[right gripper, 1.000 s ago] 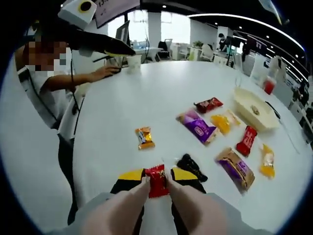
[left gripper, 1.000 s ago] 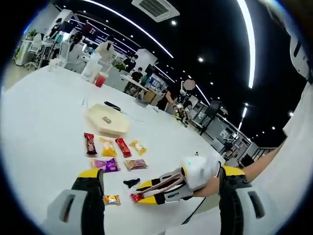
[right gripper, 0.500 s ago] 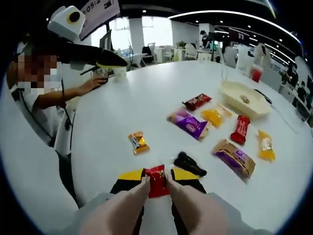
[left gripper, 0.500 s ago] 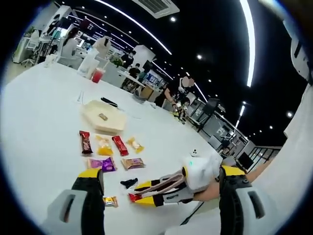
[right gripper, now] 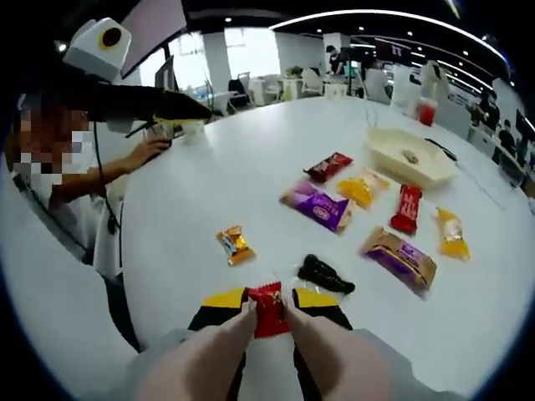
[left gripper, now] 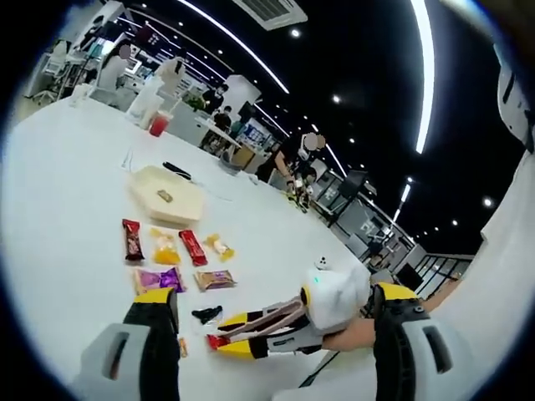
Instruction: Place the target food into the container with the food tongs after gripping and lifting it, then release it inside without dropping or visibly crushing the food.
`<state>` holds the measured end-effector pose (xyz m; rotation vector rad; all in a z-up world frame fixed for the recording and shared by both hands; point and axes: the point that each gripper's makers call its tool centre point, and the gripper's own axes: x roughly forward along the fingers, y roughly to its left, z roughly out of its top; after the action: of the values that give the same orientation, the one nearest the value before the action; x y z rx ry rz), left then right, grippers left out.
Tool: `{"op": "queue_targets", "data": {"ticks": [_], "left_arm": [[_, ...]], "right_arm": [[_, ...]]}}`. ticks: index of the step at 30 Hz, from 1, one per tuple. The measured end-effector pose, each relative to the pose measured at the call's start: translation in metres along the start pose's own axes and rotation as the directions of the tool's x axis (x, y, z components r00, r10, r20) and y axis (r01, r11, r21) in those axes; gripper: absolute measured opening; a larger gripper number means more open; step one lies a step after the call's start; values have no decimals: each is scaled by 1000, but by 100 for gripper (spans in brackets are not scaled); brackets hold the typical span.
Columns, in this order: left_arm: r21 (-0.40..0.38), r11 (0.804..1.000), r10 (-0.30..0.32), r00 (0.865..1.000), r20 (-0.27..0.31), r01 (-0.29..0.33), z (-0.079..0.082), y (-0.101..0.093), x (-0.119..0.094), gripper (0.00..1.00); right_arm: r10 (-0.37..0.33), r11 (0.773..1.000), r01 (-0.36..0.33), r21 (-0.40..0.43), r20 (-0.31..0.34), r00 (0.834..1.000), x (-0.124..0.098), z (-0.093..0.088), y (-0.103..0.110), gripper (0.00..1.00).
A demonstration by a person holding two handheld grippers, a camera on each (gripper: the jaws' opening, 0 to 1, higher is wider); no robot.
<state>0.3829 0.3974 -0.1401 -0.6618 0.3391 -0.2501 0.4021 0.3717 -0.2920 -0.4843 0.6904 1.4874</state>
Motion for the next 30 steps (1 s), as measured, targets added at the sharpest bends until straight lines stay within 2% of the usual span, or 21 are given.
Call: {"op": "queue_targets", "data": {"ticks": [3,8,13,20,25,30], "left_arm": [[0,1000,0,1000,10,0,2,0,-1,98],[-19,1000,6,999,38,-5,5,2,-5,99],[-19,1000,8,1000,28,-7,3,1,-6,99],[-24,1000,-13,1000,15,13,1,-3,-4,99],[-16,999,-31,999,-14,30,-2,-5,-1,98],[-12,999,-50,998,-27,50,-2,-8,2,98]], "right_arm": [[-2,1000,2,-24,-1,1000,-6,-2,1,20],[-46,997,44,57,41,998,-16,6,-13,20],[-82,992,71,103,101,991,-28,22,-21,20],[-139,981,110,162,183,973,-53,44,-33,20],[-165,977,128,171,220,962,-67,57,-38,20],[-207,972,166,167,272,940,-87,81,-44,20]]}}
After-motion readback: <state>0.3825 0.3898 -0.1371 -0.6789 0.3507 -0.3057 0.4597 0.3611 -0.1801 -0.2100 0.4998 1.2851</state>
